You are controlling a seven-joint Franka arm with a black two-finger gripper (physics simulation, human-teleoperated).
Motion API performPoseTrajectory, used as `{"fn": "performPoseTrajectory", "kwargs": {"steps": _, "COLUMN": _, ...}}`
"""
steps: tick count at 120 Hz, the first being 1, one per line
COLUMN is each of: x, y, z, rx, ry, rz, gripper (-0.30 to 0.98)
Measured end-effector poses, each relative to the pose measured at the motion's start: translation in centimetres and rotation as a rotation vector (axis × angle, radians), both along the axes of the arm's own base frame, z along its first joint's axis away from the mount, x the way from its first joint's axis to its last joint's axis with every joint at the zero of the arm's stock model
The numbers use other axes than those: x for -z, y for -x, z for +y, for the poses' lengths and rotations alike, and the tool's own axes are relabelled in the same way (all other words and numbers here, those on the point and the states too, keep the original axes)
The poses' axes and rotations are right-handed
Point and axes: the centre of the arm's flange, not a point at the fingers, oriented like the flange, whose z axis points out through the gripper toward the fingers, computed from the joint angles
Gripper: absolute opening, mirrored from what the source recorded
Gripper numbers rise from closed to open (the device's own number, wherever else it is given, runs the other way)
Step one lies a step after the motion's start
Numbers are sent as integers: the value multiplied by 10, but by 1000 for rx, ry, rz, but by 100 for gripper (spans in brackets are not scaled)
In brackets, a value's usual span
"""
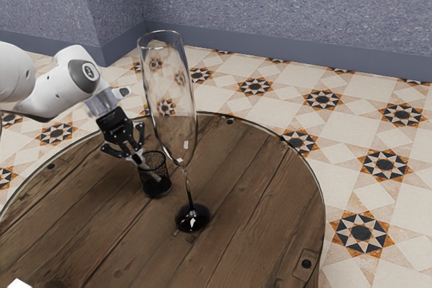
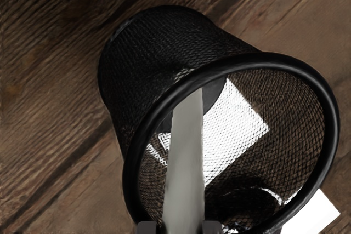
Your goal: Take the marker out of the pen holder and place it to the left of the pen holder.
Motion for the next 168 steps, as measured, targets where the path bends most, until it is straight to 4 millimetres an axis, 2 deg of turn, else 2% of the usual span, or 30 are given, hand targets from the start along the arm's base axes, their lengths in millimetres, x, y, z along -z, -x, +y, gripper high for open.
{"fn": "performPoseTrajectory", "kwargs": {"steps": 8, "x": -6, "y": 0, "z": 0, "rx": 6, "ry": -3, "rz": -5, "gripper": -6}}
{"fn": "performPoseTrajectory", "kwargs": {"steps": 16, "x": -25, "y": 0, "z": 1, "rx": 18, "ry": -14, "rz": -29, "gripper": -7}}
{"fn": "performPoseTrajectory", "kwargs": {"steps": 32, "x": -85, "y": -2, "z": 8, "rx": 73, "ry": -91, "rz": -68, "gripper": -9}}
{"fn": "performPoseTrajectory", "kwargs": {"steps": 43, "x": -122, "y": 5, "z": 31, "rx": 93, "ry": -177, "rz": -31, "gripper": -9}}
{"fn": "performPoseTrajectory", "kwargs": {"steps": 52, "x": -137, "y": 14, "z": 45, "rx": 104, "ry": -249, "rz": 7, "gripper": -10}}
{"fn": "performPoseTrajectory", "kwargs": {"steps": 58, "x": -133, "y": 12, "z": 48, "rx": 118, "ry": -307, "rz": 18, "gripper": -10}}
{"fn": "performPoseTrajectory", "kwargs": {"steps": 70, "x": -107, "y": -6, "z": 51, "rx": 138, "ry": -419, "rz": -5, "gripper": -10}}
{"fn": "performPoseTrajectory", "kwargs": {"steps": 85, "x": -58, "y": -36, "z": 49, "rx": 155, "ry": -542, "rz": -97, "gripper": -10}}
{"fn": "performPoseTrajectory", "kwargs": {"steps": 93, "x": -39, "y": -48, "z": 46, "rx": 155, "ry": -594, "rz": -166, "gripper": -10}}
{"fn": "performPoseTrajectory", "kwargs": {"steps": 114, "x": -36, "y": -65, "z": 41, "rx": 129, "ry": -681, "rz": -334, "gripper": -10}}
{"fn": "performPoseTrajectory", "kwargs": {"steps": 159, "x": -17, "y": -61, "z": 45, "rx": 71, "ry": -711, "rz": -400, "gripper": -10}}
{"fn": "performPoseTrajectory", "kwargs": {"steps": 168, "x": -16, "y": -61, "z": 44, "rx": 66, "ry": -709, "rz": -404, "gripper": 1}}
